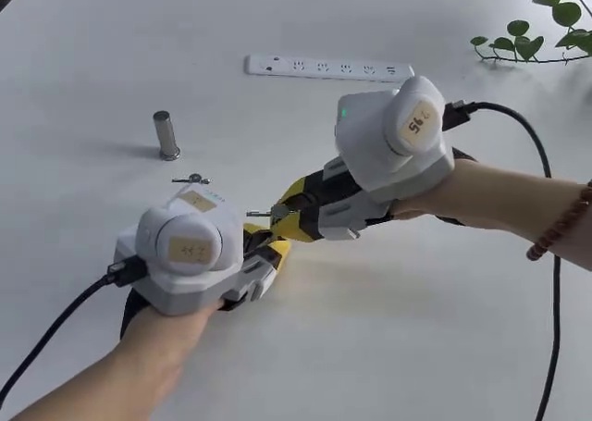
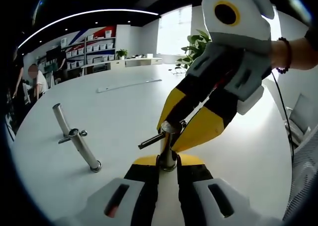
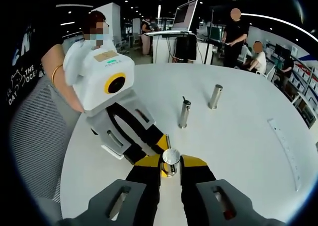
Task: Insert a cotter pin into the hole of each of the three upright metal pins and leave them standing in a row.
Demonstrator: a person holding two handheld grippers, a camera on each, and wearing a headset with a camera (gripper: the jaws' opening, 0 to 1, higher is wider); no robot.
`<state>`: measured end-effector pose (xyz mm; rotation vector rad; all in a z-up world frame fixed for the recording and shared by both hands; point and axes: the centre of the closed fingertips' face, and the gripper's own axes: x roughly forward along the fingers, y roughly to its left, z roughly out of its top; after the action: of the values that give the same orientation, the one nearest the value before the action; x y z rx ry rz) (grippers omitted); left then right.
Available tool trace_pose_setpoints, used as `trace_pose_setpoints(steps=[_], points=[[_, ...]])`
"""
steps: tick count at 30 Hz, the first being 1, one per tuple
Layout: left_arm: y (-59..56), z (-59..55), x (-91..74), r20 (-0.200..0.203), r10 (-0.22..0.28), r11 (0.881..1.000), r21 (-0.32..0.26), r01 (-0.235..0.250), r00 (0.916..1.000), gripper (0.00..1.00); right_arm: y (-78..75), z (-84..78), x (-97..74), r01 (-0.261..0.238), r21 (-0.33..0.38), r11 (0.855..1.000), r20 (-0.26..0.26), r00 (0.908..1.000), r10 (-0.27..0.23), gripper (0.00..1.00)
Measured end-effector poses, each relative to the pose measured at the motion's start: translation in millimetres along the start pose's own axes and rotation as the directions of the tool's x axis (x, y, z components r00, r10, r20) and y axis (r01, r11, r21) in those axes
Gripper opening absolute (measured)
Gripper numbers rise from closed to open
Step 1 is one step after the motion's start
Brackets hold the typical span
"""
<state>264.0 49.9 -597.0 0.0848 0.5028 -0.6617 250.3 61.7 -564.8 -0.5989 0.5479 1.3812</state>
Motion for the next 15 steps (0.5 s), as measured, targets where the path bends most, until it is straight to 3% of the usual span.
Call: trace_pose_setpoints(steps=[6,15], points=[[2.6,1.0,-0.4,0.002,-0.004,1.0,-0.003,0.004,1.0,0.11,-1.1,3.4,1.6,-0.01,0.041,0.999,0.022,0.9997,0.009,0.09],[11.6,4.4,2.7,-0.002,-0.01,1.0,0.001,0.01,0.9999,0.11,-10.5,7.1,6.9,0.0,0.024,1.0,0.015,0.9999,0.0,0.08]])
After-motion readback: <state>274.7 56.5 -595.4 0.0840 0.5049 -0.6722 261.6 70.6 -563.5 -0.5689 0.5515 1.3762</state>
